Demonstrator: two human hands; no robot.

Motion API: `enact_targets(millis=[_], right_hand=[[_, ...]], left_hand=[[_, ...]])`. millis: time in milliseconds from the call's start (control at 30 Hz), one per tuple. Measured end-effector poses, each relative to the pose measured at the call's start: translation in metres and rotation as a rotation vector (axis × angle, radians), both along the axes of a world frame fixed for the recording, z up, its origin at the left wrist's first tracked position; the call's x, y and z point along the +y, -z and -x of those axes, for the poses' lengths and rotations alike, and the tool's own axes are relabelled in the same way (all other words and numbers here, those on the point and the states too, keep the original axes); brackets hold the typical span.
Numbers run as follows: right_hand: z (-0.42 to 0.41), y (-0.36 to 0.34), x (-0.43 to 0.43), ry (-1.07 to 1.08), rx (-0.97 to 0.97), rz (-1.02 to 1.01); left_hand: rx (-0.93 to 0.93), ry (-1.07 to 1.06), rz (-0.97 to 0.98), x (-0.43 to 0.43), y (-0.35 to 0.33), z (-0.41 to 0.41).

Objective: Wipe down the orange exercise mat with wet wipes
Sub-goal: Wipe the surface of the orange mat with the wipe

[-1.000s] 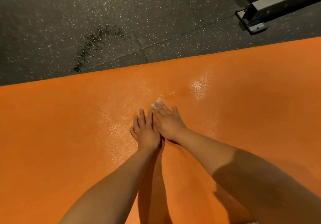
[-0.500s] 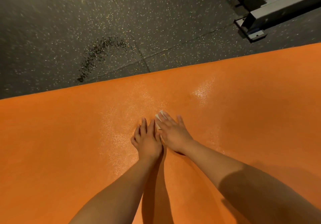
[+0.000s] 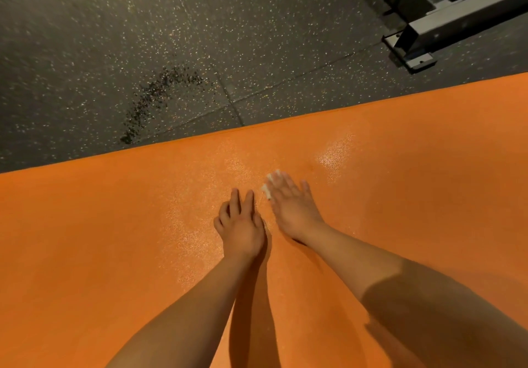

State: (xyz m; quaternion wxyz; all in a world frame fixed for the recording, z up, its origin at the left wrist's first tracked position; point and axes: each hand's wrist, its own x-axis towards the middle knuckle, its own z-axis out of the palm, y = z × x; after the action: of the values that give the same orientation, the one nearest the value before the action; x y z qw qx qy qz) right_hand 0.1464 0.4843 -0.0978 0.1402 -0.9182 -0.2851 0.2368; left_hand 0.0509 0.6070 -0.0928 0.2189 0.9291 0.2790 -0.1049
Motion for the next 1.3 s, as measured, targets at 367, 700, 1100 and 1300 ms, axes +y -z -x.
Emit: enact_targets(millis=[367, 700, 1100, 1300], right_hand=[[-0.015, -0.001, 0.032, -0.069, 0.018, -0.01], [-0.041, 0.001, 0.042, 0.128, -0.01, -0.013], [-0.073, 0.004, 0.043, 0.31, -0.021, 0.024], [-0.072, 0.003, 0.085, -0.173, -0.037, -0.034]], left_hand=[[-0.013, -0.048, -0.038, 0.015, 0.002, -0.036], [-0.035, -0.054, -0.039, 0.029, 0.002, -0.044], [-0.034, -0.065, -0.056, 0.048, 0.006, -0.065], [-0.07, -0.06, -0.05, 0.064, 0.005, -0.088]])
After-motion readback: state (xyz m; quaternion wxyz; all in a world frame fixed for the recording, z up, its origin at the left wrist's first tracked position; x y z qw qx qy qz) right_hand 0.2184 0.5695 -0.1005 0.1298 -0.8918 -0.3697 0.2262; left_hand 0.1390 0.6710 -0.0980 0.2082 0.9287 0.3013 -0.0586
